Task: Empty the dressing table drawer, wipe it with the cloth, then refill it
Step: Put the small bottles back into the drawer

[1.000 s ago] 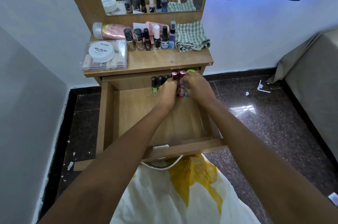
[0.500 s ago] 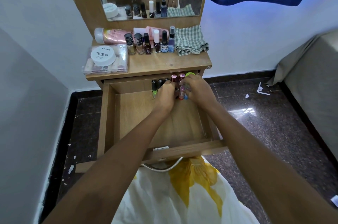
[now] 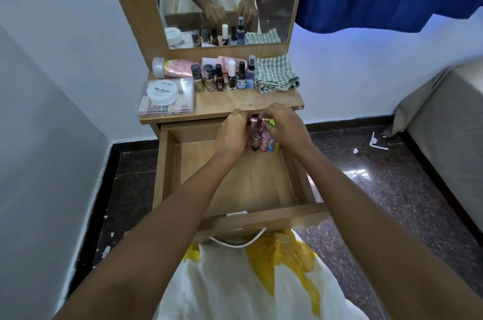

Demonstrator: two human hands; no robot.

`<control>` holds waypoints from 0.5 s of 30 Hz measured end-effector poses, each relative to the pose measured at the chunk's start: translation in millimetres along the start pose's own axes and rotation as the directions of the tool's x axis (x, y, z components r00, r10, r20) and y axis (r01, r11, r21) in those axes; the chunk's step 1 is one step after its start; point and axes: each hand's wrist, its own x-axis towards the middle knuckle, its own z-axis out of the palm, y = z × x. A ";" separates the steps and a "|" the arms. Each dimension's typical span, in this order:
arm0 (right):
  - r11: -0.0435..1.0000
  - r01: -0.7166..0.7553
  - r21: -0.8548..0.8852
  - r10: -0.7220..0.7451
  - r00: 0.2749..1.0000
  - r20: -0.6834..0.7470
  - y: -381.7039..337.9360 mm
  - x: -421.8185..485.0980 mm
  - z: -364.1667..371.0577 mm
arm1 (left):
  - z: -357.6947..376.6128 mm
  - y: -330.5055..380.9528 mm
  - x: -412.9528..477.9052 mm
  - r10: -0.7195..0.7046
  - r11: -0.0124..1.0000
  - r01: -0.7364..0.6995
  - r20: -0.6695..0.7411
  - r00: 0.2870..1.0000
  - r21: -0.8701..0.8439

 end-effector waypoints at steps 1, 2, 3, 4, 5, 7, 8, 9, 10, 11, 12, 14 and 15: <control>1.000 0.000 0.003 0.000 1.000 -0.013 -2.1 2.4 -1.8 | -2.9 -0.8 1.6 0.005 1.000 -0.005 -0.021 1.000 0.002; 1.000 -0.004 0.013 0.004 1.000 -0.027 -4.1 5.4 -3.8 | -6.1 -1.2 3.9 0.013 1.000 -0.014 -0.041 0.999 -0.001; 1.000 -0.008 0.031 0.009 0.999 -0.042 -5.6 9.4 -5.9 | -9.3 -1.4 6.4 0.024 1.000 -0.024 -0.060 0.998 -0.003; 0.998 -0.012 0.056 0.015 0.998 -0.056 -7.6 14.2 -8.1 | -13.0 -1.7 10.1 0.035 0.999 -0.035 -0.077 0.996 -0.005; 0.996 -0.017 0.082 0.023 0.997 -0.067 -9.3 19.5 -10.5 | -16.4 -1.9 14.0 0.044 0.999 -0.045 -0.092 0.995 -0.012; 0.993 -0.027 0.117 0.038 0.995 -0.096 -12.7 32.5 -16.3 | -23.1 -2.6 26.1 0.051 0.998 -0.054 -0.119 0.992 -0.030; 0.991 -0.030 0.131 0.045 0.993 -0.111 -14.5 38.7 -19.5 | -26.7 -2.3 32.6 0.049 0.998 -0.054 -0.134 0.990 -0.035; 0.988 -0.035 0.149 0.054 0.991 -0.126 -16.3 45.2 -22.7 | -30.4 -1.7 39.9 0.047 0.998 -0.054 -0.151 0.987 -0.037; 0.985 -0.038 0.166 0.062 0.988 -0.142 -17.9 51.5 -25.9 | -34.3 -0.9 47.3 0.046 0.998 -0.053 -0.170 0.984 -0.037; 0.984 -0.042 0.175 0.070 0.985 -0.157 -19.0 58.0 -28.9 | -38.5 0.5 54.6 0.045 0.998 -0.052 -0.190 0.981 -0.033; 0.983 -0.045 0.177 0.076 0.982 -0.172 -19.9 63.8 -31.5 | -42.4 2.3 61.1 0.049 0.998 -0.055 -0.209 0.977 -0.021; 0.981 -0.048 0.185 0.086 0.975 -0.206 -20.4 75.1 -35.4 | -49.8 6.4 71.8 0.071 0.997 -0.073 -0.236 0.969 0.001; 0.980 -0.050 0.195 0.093 0.972 -0.218 -20.1 81.3 -37.2 | -52.7 8.0 77.0 0.084 0.996 -0.085 -0.247 0.965 0.008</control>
